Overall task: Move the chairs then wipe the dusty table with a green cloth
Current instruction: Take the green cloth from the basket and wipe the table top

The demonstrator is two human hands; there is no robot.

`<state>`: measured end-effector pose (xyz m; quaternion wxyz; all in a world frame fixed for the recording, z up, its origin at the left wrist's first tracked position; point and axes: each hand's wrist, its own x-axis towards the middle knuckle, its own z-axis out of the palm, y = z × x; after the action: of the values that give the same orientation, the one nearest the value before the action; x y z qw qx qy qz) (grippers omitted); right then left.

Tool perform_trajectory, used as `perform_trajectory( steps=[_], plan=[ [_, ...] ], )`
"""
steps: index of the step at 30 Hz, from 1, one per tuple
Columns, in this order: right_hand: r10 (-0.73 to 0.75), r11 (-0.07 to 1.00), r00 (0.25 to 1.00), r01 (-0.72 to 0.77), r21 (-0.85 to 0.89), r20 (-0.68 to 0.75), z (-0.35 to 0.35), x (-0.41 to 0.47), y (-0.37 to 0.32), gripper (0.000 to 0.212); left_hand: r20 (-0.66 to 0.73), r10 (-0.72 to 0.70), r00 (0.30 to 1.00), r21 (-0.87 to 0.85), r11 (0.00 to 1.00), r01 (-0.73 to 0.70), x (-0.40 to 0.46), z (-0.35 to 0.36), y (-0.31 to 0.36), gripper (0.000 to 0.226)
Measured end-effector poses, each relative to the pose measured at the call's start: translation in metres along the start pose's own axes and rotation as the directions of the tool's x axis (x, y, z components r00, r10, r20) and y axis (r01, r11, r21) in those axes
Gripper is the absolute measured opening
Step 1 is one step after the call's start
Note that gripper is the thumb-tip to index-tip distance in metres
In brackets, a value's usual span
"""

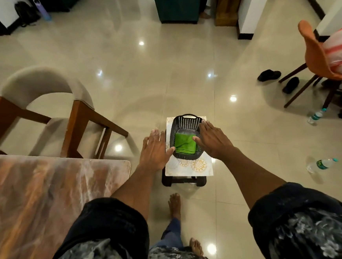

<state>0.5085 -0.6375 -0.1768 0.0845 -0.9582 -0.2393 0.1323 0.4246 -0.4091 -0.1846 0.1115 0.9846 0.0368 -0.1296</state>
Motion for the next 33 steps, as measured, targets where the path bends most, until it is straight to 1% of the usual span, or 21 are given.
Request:
perform_trajectory(
  steps=[4, 9, 13, 16, 18, 21, 23, 25, 27, 29, 32, 33],
  plan=[
    [0.016, 1.000, 0.999, -0.016, -0.007, 0.046, 0.018, 0.047, 0.018, 0.057, 0.051, 0.029, 0.998, -0.013, 1.000, -0.029, 0.060, 0.014, -0.007, 0.080],
    [0.065, 0.998, 0.988, -0.062, -0.027, 0.138, 0.069, 0.083, 0.045, 0.060, 0.159, 0.107, 0.981, 0.018, 0.994, -0.112, 0.121, 0.054, -0.008, 0.080],
    [0.062, 0.998, 0.979, -0.061, -0.011, 0.192, 0.124, 0.119, 0.063, 0.061, 0.221, 0.107, 0.969, 0.011, 0.994, -0.112, 0.169, 0.103, -0.015, 0.082],
    [0.043, 0.998, 0.974, -0.050, 0.024, 0.224, 0.170, 0.150, 0.072, 0.062, 0.287, 0.117, 0.951, -0.032, 0.993, -0.113, 0.203, 0.148, -0.015, 0.083],
    [0.049, 0.996, 0.969, -0.065, 0.062, 0.241, 0.201, 0.168, 0.079, 0.062, 0.327, 0.150, 0.933, -0.073, 0.988, -0.133, 0.225, 0.178, -0.011, 0.084],
    [0.065, 0.989, 0.963, -0.097, 0.112, 0.263, 0.236, 0.191, 0.090, 0.064, 0.351, 0.197, 0.915, -0.082, 0.980, -0.180, 0.263, 0.211, -0.010, 0.084],
    [0.087, 0.988, 0.957, -0.118, 0.098, 0.276, 0.255, 0.208, 0.104, 0.060, 0.366, 0.203, 0.908, -0.067, 0.979, -0.192, 0.297, 0.228, -0.012, 0.084],
    [0.113, 0.983, 0.963, -0.144, 0.111, 0.245, 0.271, 0.229, 0.120, 0.058, 0.367, 0.190, 0.911, -0.056, 0.982, -0.182, 0.336, 0.245, -0.018, 0.085],
    [0.143, 0.979, 0.968, -0.169, 0.115, 0.205, 0.276, 0.247, 0.132, 0.065, 0.330, 0.164, 0.929, -0.042, 0.986, -0.159, 0.365, 0.253, -0.021, 0.086],
    [0.163, 0.974, 0.968, -0.188, 0.123, 0.190, 0.285, 0.265, 0.140, 0.068, 0.318, 0.149, 0.936, -0.031, 0.989, -0.147, 0.386, 0.269, -0.021, 0.081],
    [0.195, 0.964, 0.960, -0.225, 0.139, 0.201, 0.298, 0.283, 0.139, 0.064, 0.364, 0.142, 0.920, 0.044, 0.985, -0.170, 0.393, 0.285, -0.020, 0.057],
    [0.203, 0.964, 0.956, -0.233, 0.129, 0.210, 0.302, 0.286, 0.138, 0.062, 0.369, 0.137, 0.919, 0.079, 0.981, -0.177, 0.393, 0.290, -0.021, 0.055]
  ],
)
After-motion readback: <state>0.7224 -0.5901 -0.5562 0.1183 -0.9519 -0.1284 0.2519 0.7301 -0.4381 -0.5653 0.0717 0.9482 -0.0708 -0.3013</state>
